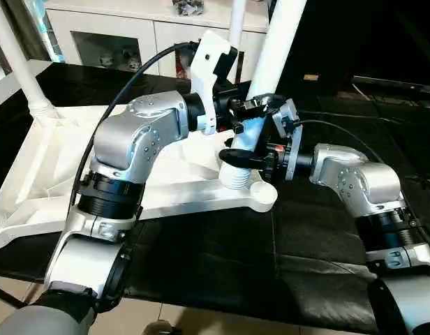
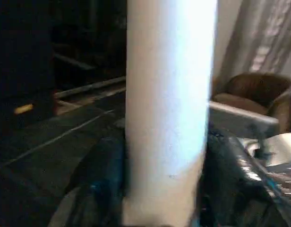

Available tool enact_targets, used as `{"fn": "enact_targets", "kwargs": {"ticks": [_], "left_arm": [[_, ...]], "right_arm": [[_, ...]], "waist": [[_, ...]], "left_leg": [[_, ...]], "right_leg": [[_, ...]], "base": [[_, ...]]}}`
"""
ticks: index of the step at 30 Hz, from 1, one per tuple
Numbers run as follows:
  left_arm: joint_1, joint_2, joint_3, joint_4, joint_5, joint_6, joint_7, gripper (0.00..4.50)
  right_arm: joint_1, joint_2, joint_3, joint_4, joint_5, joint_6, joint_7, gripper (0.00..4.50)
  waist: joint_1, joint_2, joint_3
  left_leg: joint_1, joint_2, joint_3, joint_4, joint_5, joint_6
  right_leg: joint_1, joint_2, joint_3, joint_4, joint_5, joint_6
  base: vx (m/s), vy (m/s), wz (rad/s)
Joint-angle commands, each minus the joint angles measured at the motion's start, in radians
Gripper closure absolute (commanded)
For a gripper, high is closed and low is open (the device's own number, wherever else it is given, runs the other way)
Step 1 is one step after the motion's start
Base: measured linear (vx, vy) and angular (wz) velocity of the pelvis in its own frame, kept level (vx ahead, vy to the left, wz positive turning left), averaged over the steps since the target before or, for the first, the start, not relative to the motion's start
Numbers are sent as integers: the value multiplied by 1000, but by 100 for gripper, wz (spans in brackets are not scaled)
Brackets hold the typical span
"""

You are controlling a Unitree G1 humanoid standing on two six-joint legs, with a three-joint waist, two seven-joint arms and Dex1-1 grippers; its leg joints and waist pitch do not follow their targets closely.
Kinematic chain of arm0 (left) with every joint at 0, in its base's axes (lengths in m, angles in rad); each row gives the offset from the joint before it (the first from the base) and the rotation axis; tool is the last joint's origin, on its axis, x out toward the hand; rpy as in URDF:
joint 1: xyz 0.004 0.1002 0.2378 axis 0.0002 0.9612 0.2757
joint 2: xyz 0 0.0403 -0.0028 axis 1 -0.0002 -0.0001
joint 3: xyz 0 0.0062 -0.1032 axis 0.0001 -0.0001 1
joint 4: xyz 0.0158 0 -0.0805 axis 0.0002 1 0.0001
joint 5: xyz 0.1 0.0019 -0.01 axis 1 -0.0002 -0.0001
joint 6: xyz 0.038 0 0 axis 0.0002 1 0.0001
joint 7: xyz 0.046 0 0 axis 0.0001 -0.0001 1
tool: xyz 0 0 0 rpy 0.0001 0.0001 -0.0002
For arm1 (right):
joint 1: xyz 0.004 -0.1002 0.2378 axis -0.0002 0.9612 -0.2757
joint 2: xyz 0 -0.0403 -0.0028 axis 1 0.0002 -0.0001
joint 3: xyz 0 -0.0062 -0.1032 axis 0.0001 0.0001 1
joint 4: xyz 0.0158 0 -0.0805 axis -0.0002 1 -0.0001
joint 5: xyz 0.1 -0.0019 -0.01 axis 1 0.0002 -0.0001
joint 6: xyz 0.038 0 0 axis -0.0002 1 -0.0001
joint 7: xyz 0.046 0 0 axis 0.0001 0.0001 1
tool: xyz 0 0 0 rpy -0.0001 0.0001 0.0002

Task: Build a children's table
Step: Insert table leg to table base

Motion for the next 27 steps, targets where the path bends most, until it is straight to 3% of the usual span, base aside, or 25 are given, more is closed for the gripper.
{"fn": "enact_targets", "kwargs": {"ticks": [1,8,12,18,20,22,23,24,25,27], "left_arm": [[-4,-17,0,-67,-68,39,-43,175],[-15,-60,86,-56,-159,93,-7,110],[-32,-109,185,-19,-220,37,38,81],[-16,-115,256,-31,-267,18,44,54],[25,-44,218,-53,-210,17,-8,54],[34,-24,206,-55,-195,17,-17,54],[90,78,80,-50,-56,-58,-78,54],[90,78,80,-50,-56,-58,-78,54],[113,115,31,-38,-6,-86,-102,54],[147,159,-34,-9,56,-142,-134,54]], "right_arm": [[8,-6,-10,-2,3,5,-12,255],[27,0,-19,-14,7,5,-27,255],[41,7,-35,-22,7,-6,-48,255],[57,25,-84,-21,3,-28,-127,257],[73,22,-112,-16,-10,-49,-184,257],[79,22,-119,-18,-10,-50,-199,257],[105,28,-147,-28,-29,-91,-262,257],[105,28,-147,-28,-29,-91,-262,257],[117,27,-151,-35,-42,-107,-284,257],[140,17,-139,-52,-84,-128,-322,257]], "waist": [[-2,3,-81],[-2,3,-79],[2,1,-81],[-3,2,-81],[-5,5,-81],[-7,10,-80],[-6,23,-79],[-8,21,-79],[-9,19,-81],[-12,30,-81]], "left_leg": [[17,19,-1,-62,-150,-15],[19,18,-1,-63,-164,-19],[15,16,-1,-61,-150,-14],[14,16,-2,-62,-148,-14],[17,17,-3,-64,-152,-18],[21,17,-2,-66,-163,-27],[23,20,-6,-69,-172,-32],[24,20,-6,-71,-184,-36],[25,18,-7,-72,-181,-43],[26,19,-5,-70,-179,-51]], "right_leg": [[61,-71,44,-65,-105,-219],[59,-70,44,-70,-156,-201],[63,-71,44,-71,-139,-205],[62,-69,43,-70,-132,-200],[61,-69,43,-71,-145,-187],[58,-67,44,-73,-166,-172],[53,-68,44,-78,-182,-157],[52,-66,44,-79,-195,-145],[56,-65,43,-77,-192,-134],[51,-63,46,-77,-172,-140]], "base": [[0,0,0],[0,0,0],[0,0,0],[0,0,0],[0,0,0],[0,0,0],[0,0,0],[0,0,0],[0,0,0],[0,0,0]]}}
